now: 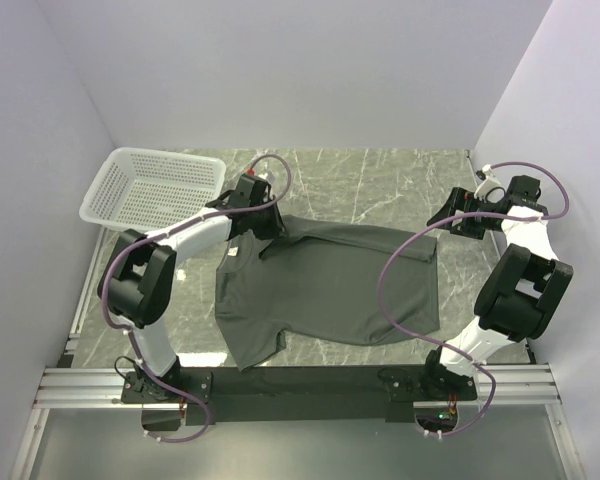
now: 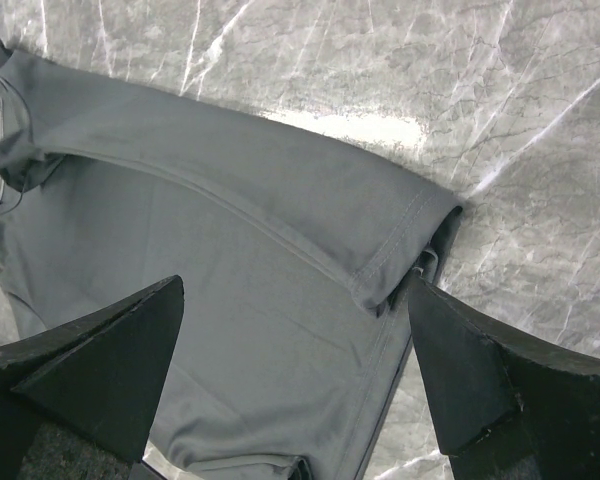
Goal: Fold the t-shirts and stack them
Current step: Fold the tshirt
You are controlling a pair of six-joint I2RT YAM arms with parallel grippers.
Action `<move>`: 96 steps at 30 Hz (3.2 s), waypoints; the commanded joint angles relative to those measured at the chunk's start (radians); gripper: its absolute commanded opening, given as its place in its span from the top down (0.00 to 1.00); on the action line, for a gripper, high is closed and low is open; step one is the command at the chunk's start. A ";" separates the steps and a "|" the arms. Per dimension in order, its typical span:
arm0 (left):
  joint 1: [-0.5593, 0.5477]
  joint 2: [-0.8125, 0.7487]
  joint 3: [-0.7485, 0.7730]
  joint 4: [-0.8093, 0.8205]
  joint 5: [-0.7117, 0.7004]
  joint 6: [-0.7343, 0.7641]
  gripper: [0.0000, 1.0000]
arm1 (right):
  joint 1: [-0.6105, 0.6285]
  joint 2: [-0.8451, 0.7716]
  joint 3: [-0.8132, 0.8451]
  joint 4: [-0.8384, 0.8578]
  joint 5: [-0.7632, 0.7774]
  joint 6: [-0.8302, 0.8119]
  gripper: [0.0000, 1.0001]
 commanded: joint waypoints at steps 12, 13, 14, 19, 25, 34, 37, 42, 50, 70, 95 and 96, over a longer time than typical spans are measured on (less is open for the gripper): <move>0.001 -0.186 -0.172 0.023 0.018 0.115 0.46 | -0.003 -0.028 -0.001 0.004 0.002 -0.029 0.01; -0.001 -0.227 -0.188 0.020 -0.005 0.115 0.46 | -0.003 -0.026 0.000 0.002 0.002 -0.031 0.01; -0.001 -0.243 -0.203 0.017 -0.034 0.112 0.46 | -0.002 -0.024 0.000 0.002 0.006 -0.034 0.01; 0.001 -0.304 -0.314 0.030 -0.109 0.074 0.46 | 0.005 -0.015 -0.003 -0.004 0.051 -0.045 0.02; 0.003 -0.308 -0.375 0.037 -0.160 0.066 0.46 | 0.005 -0.006 -0.009 -0.028 0.131 -0.051 0.04; 0.003 -0.308 -0.397 0.060 -0.194 0.079 0.45 | 0.009 0.064 -0.014 -0.087 0.203 -0.059 0.25; 0.001 -0.303 -0.397 0.063 -0.191 0.089 0.45 | 0.027 0.094 -0.017 -0.087 0.203 -0.048 0.34; 0.001 -0.308 -0.403 0.079 -0.171 0.105 0.44 | 0.058 0.137 -0.001 -0.070 0.208 -0.019 0.36; 0.001 -0.243 -0.371 0.099 -0.180 0.129 0.43 | 0.058 0.154 -0.001 -0.059 0.203 -0.005 0.40; 0.003 -0.084 -0.230 0.054 -0.250 0.155 0.82 | 0.058 0.177 0.002 -0.065 0.177 0.001 0.48; 0.006 -0.142 -0.243 0.008 -0.304 0.194 0.99 | 0.074 0.232 0.043 -0.053 0.210 0.030 0.82; 0.010 -0.149 -0.249 0.002 -0.312 0.195 0.99 | 0.074 0.226 0.046 -0.053 0.214 0.027 0.87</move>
